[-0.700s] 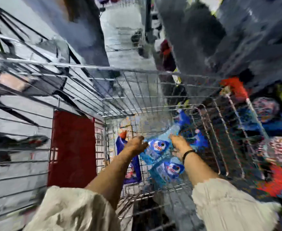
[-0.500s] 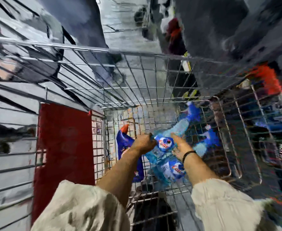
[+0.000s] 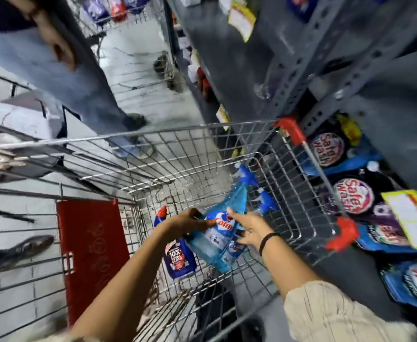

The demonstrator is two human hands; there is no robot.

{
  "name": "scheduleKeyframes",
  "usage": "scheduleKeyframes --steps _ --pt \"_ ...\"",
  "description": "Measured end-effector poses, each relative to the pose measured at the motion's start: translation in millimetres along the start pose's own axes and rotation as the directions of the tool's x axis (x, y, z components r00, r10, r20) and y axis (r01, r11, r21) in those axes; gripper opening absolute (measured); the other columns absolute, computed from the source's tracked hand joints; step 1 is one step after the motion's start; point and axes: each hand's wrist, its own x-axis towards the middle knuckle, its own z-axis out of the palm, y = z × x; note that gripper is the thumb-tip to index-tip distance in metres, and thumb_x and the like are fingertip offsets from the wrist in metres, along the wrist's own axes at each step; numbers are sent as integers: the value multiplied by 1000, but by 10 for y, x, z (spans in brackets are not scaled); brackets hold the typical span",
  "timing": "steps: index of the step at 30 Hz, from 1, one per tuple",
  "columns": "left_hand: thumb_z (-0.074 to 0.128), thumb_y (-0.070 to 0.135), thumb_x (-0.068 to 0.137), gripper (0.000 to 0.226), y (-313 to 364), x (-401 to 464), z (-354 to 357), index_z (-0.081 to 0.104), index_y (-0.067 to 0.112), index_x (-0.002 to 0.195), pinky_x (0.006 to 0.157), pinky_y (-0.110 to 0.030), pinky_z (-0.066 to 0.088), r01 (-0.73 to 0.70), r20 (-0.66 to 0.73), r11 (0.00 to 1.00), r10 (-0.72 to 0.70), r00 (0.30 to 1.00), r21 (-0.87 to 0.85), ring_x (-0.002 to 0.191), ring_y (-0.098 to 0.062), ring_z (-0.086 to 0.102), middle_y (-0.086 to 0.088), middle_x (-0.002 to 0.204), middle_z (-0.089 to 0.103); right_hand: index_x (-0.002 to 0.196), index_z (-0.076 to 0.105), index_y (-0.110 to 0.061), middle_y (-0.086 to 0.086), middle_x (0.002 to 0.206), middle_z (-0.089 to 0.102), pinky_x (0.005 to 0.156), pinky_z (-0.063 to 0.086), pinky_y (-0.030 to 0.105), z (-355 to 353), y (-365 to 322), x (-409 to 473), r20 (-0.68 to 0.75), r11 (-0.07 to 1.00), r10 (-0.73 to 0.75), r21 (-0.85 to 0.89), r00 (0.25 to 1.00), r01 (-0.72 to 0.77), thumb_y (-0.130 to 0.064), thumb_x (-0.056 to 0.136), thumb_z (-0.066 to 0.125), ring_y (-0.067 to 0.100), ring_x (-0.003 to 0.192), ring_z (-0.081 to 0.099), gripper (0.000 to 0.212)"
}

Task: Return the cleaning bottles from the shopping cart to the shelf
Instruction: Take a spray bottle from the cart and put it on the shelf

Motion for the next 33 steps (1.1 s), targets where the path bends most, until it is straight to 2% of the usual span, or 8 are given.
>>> scheduleKeyframes --steps 4,7,11,14,17,23,27,33 --pt "68 31 79 29 295 -768 256 51 14 96 79 -36 51 -119 -6 987 120 993 109 87 -21 59 -8 96 62 132 41 -6 18 124 55 78 52 47 -291 66 -821 62 983 -153 116 986 146 -20 83 67 33 106 58 57" --pt "69 21 80 35 483 -1274 708 50 3 103 60 -25 41 -258 3 953 261 965 158 73 -16 50 -7 84 54 139 32 -3 5 109 58 62 46 24 -707 212 -1489 2 926 -355 135 935 352 -12 86 64 23 108 57 63" --pt "75 21 71 45 713 -1778 1366 51 -2 101 59 -24 44 -472 86 874 464 881 116 74 -18 53 -15 88 57 114 53 -4 -1 87 64 48 46 7 -1350 420 -2222 -115 772 -594 197 796 604 1 81 66 -7 56 63 35" --pt "84 57 38 87 897 -2072 1987 55 2 97 66 -30 46 -604 167 791 585 793 97 76 -16 57 -4 86 66 94 53 -17 0 95 67 64 52 9 -1910 668 -2696 -223 677 -678 182 701 713 1 79 68 1 73 65 28" --pt "83 22 56 60 1052 -2058 2581 57 2 106 66 -13 54 -718 268 679 671 691 153 72 5 63 10 79 74 92 53 -23 10 106 67 81 54 30 -2460 928 -3089 -367 587 -731 90 575 804 -3 73 74 17 92 62 35" --pt "74 -12 63 49 1527 -1991 4187 53 15 99 66 3 45 -905 484 377 765 424 197 73 22 58 11 87 58 105 52 -20 -15 92 63 73 47 1 -3706 1538 -3736 -644 471 -721 -185 256 863 -4 66 81 -20 76 59 51" --pt "77 -8 64 54 1770 -2030 5372 46 28 89 75 -14 53 -925 629 361 693 353 121 87 -6 62 3 93 60 119 50 -3 7 114 60 94 51 33 -4446 1964 -4127 -785 473 -613 -271 92 838 2 65 79 17 101 59 61" --pt "80 22 49 63 1754 -2166 6513 40 13 97 88 -44 49 -909 780 415 562 275 22 99 -24 52 -14 104 54 123 47 0 21 118 63 93 52 41 -5154 2470 -4331 -881 527 -472 -301 -20 795 7 67 76 18 99 59 63"
